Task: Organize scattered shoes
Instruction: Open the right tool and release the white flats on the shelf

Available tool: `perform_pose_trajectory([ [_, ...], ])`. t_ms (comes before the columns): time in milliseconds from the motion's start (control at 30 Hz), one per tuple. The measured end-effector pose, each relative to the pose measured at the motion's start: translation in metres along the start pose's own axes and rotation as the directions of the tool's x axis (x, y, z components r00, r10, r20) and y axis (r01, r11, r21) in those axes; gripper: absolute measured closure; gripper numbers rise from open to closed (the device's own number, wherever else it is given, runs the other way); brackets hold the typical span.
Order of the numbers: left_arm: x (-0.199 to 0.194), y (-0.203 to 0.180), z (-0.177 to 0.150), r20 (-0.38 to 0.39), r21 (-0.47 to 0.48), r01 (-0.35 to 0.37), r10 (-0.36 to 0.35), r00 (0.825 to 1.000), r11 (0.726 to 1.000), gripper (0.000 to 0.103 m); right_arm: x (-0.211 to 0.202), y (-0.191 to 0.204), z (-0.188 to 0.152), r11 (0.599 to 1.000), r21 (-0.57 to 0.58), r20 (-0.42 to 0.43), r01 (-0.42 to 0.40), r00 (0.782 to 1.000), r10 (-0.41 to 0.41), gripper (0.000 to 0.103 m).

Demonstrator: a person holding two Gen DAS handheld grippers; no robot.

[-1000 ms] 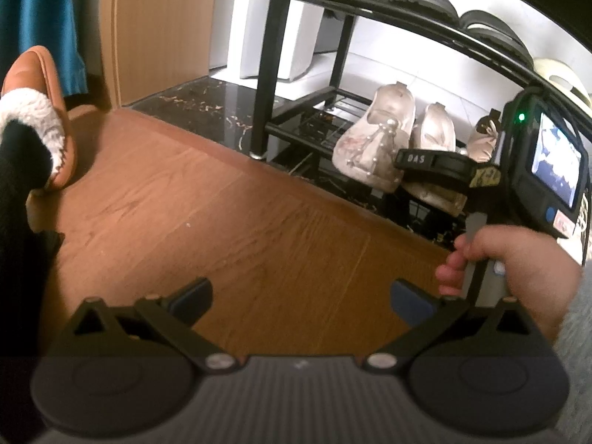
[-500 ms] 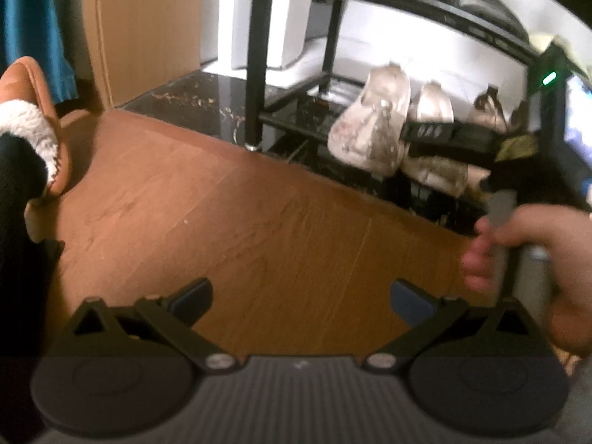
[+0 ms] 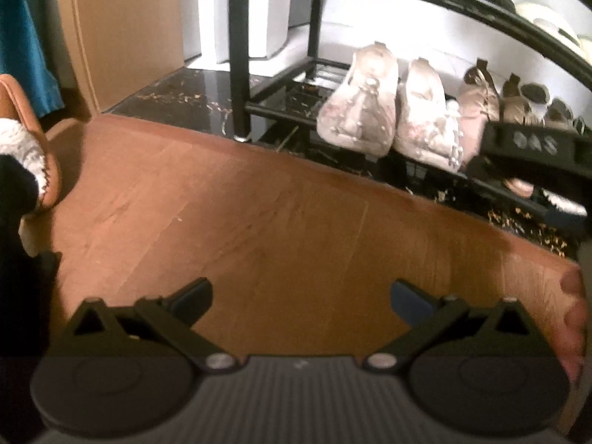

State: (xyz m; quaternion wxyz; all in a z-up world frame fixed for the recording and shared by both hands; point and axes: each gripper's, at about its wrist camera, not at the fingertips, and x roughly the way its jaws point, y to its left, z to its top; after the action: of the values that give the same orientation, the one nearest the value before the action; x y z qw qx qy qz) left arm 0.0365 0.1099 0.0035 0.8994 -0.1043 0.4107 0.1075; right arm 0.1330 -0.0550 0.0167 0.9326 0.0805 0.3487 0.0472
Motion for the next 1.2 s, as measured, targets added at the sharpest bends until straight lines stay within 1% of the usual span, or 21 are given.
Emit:
perform_pose_trajectory([
  [100,-0.008,0.002,-0.001,0.020,-0.008,-0.017,0.017,1.000,1.000,0.001,-0.007,0.005,0.003,0.998,-0.020,0.045,-0.062,0.997,0.063,0.000],
  [167,-0.015,0.003,-0.003,0.058,-0.004,-0.058,0.058,0.997,0.998,0.001,-0.009,0.015,0.010,0.991,-0.064,0.079,-0.118,0.989,0.123,0.000],
  [200,-0.019,0.004,-0.004,0.079,-0.004,-0.089,0.089,0.993,0.996,0.001,-0.007,0.023,0.014,0.984,-0.094,0.088,-0.153,0.983,0.161,0.000],
  [233,-0.021,0.005,-0.004,0.099,-0.008,-0.131,0.131,0.986,0.991,0.001,-0.004,0.031,0.017,0.975,-0.119,0.092,-0.186,0.976,0.197,0.001],
  [300,-0.022,0.008,-0.003,0.117,-0.017,-0.174,0.175,0.978,0.985,0.001,0.011,0.053,0.020,0.950,-0.146,0.077,-0.277,0.954,0.290,0.005],
  [367,-0.021,0.012,-0.001,0.118,-0.033,-0.209,0.211,0.970,0.977,0.001,0.021,0.066,0.018,0.943,-0.169,0.069,-0.287,0.951,0.301,0.008],
  [433,-0.017,0.017,0.000,0.096,-0.048,-0.205,0.209,0.973,0.978,0.001,0.037,0.085,0.015,0.940,-0.211,0.058,-0.267,0.957,0.285,0.008],
  [500,-0.011,0.020,0.000,0.068,-0.059,-0.199,0.203,0.977,0.978,0.001,0.047,0.091,0.013,0.947,-0.201,0.040,-0.253,0.963,0.266,0.007],
  [600,-0.002,0.024,0.002,0.016,-0.076,-0.185,0.187,0.982,0.980,0.001,0.062,0.095,0.012,0.964,-0.177,0.031,-0.197,0.978,0.205,0.008],
  [633,0.000,0.025,0.002,0.005,-0.081,-0.180,0.181,0.983,0.980,0.001,0.067,0.097,0.012,0.968,-0.172,0.026,-0.182,0.982,0.189,0.010],
  [667,0.001,0.025,0.003,-0.003,-0.086,-0.176,0.176,0.984,0.981,0.001,0.073,0.098,0.012,0.970,-0.171,0.015,-0.175,0.984,0.180,0.013],
  [733,0.002,0.026,0.004,-0.008,-0.086,-0.173,0.173,0.985,0.981,0.001,0.085,0.100,0.012,0.972,-0.173,-0.007,-0.159,0.987,0.160,0.034],
  [800,0.000,0.026,0.003,-0.005,-0.086,-0.174,0.174,0.985,0.981,0.001,0.093,0.103,0.012,0.973,-0.184,-0.028,-0.141,0.990,0.139,0.029],
  [867,0.000,0.027,0.003,-0.008,-0.093,-0.172,0.172,0.985,0.981,0.001,0.095,0.103,0.011,0.973,-0.188,-0.029,-0.132,0.991,0.129,0.027],
  [967,0.001,0.029,0.003,-0.019,-0.109,-0.168,0.167,0.986,0.980,0.001,0.099,0.109,0.011,0.977,-0.187,-0.020,-0.103,0.995,0.101,0.028],
  [1100,0.002,0.033,0.003,-0.028,-0.127,-0.164,0.162,0.986,0.978,0.001,0.107,0.116,0.007,0.976,-0.211,0.039,-0.060,0.997,0.069,0.029],
  [1200,0.001,0.033,0.003,-0.023,-0.126,-0.168,0.167,0.986,0.978,0.001,0.114,0.121,0.010,0.979,-0.198,0.044,-0.052,0.997,0.062,0.029],
])
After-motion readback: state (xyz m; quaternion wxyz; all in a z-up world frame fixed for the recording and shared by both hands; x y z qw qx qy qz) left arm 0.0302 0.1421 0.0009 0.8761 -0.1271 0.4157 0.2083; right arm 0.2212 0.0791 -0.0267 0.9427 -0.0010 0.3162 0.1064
